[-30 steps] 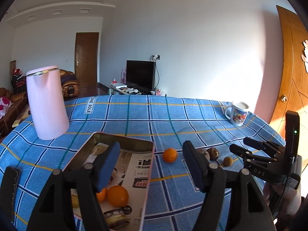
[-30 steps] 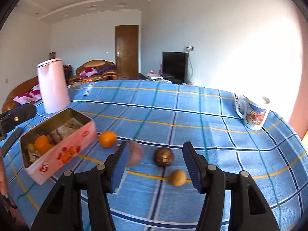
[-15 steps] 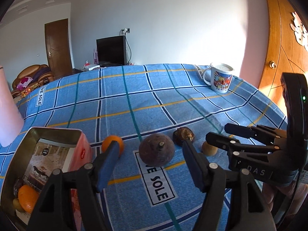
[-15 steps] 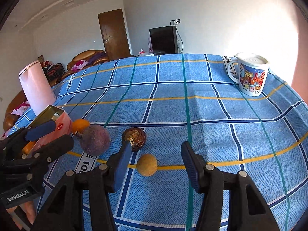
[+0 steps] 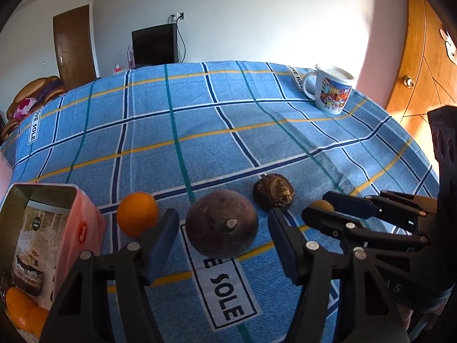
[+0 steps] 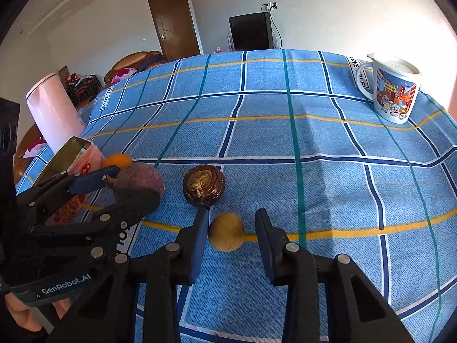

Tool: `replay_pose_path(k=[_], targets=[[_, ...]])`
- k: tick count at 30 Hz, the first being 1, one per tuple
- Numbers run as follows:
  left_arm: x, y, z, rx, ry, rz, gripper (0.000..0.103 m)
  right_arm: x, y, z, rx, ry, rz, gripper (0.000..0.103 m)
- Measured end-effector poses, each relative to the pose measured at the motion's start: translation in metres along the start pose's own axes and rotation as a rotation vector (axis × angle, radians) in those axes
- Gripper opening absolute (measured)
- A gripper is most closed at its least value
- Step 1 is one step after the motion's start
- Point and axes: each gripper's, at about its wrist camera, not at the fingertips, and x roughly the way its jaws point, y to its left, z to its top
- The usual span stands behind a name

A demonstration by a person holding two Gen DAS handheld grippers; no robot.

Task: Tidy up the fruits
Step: 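Grasp the dark purple round fruit with the left tool while the right tool grasps a small yellow fruit, then carry the purple fruit with the left tool while the right tool carries the yellow fruit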

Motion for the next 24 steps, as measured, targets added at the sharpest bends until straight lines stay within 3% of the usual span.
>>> replay_pose_path(k=[2, 8, 24], targets=[[0.004, 0.002, 0.0, -0.013, 0.022, -0.005, 0.054, 0.002, 0.002, 0.0, -0.009, 0.014, 0.004, 0.031], [0.001, 0.004, -0.001, -0.027, 0.009, -0.027, 0.054, 0.002, 0.004, -0.001, -0.018, 0.015, 0.006, 0.028], [-0.03, 0.006, -0.003, -0.026, -0.154, -0.012, 0.054, -0.031, 0.011, -0.006, -0.049, -0.152, -0.007, 0.028]])
